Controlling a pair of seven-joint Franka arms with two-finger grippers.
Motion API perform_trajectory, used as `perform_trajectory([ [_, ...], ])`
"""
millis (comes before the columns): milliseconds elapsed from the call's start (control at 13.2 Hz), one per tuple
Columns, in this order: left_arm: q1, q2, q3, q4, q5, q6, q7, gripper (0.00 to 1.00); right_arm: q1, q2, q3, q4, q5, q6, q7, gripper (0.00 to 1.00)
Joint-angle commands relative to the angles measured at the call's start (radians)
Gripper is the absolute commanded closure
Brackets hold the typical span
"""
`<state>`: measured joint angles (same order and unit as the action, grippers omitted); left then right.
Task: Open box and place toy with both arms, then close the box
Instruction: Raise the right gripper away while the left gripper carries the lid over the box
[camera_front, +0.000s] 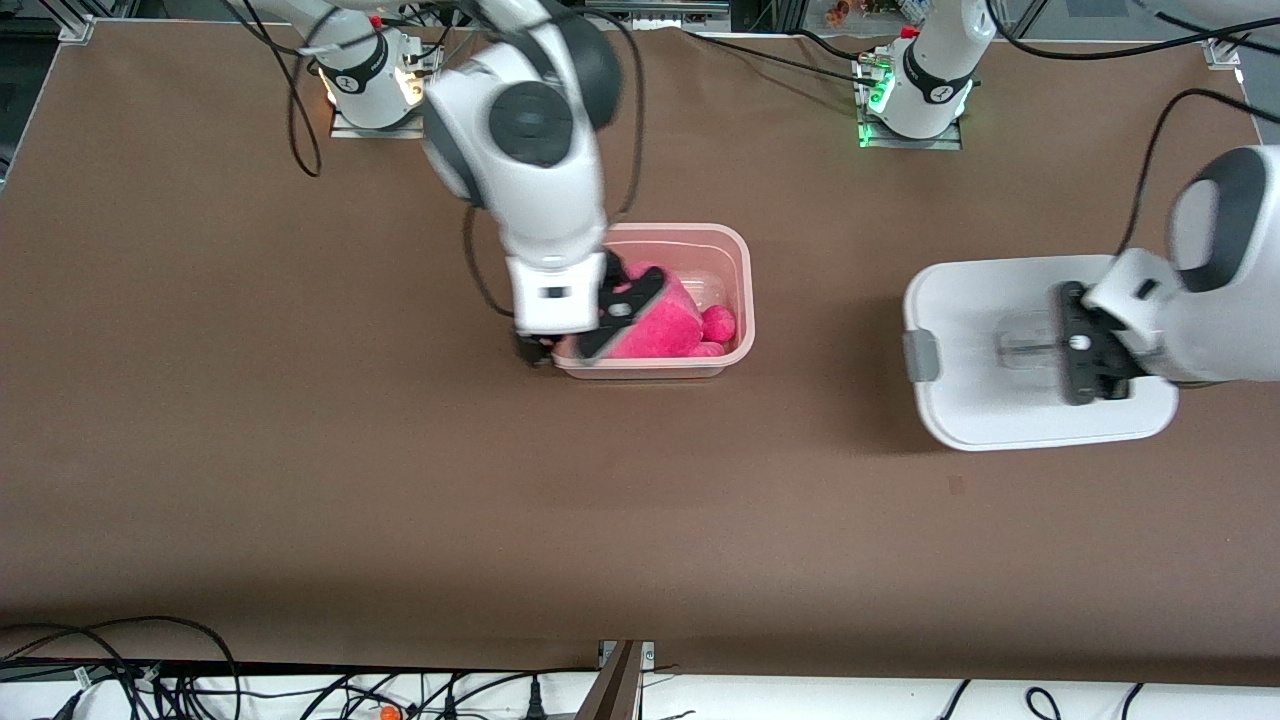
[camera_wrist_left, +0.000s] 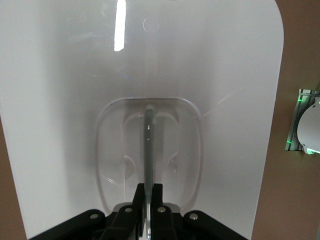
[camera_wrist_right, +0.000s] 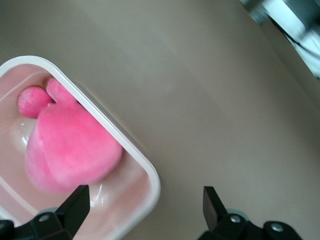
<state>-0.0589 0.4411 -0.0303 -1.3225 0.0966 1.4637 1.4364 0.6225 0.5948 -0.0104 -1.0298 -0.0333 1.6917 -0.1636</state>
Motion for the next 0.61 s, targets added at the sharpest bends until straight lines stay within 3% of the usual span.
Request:
perform_trajectory([
  [0, -0.100, 0.030, 0.009, 0.028, -0.052, 0.036, -0.005, 1.00, -0.058, -0.146, -0.070, -0.094, 0.119, -0.093, 0.016, 0.00],
  [228, -0.208, 0.051, 0.009, 0.028, -0.115, 0.078, -0.184, 1.00, -0.064, -0.353, -0.215, -0.309, 0.167, -0.109, 0.018, 0.00],
  [380, -0.301, 0.056, 0.009, 0.028, -0.115, 0.099, -0.282, 1.00, -0.111, -0.488, -0.238, -0.442, 0.162, -0.128, 0.057, 0.00],
  [532, -0.390, 0.057, 0.009, 0.028, -0.115, 0.122, -0.384, 1.00, -0.231, -0.552, -0.230, -0.481, 0.150, -0.196, 0.056, 0.00],
])
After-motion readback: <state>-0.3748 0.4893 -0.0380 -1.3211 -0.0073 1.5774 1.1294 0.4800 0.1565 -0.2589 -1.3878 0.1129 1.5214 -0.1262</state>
